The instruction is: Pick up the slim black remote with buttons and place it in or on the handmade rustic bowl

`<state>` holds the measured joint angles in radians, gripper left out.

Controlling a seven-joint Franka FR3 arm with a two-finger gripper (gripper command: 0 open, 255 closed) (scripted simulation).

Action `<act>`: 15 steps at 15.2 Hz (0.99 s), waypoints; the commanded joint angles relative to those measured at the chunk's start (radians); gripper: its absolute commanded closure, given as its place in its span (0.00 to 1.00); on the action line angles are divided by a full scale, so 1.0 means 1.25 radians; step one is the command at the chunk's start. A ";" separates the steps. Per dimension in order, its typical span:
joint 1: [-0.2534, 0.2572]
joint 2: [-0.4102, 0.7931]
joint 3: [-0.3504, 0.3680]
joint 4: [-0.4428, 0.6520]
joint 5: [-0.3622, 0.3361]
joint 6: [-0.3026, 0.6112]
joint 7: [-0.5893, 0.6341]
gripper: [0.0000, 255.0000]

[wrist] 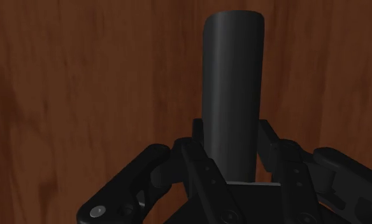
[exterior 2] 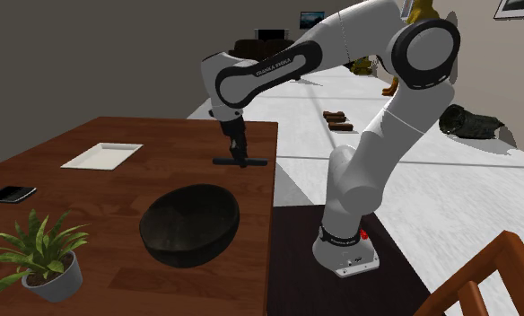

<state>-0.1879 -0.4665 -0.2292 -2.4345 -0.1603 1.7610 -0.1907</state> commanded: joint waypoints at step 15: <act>0.004 -0.013 0.007 0.056 0.034 -0.080 0.000 1.00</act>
<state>-0.1840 -0.4813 -0.2222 -2.3797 -0.1199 1.6786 -0.1919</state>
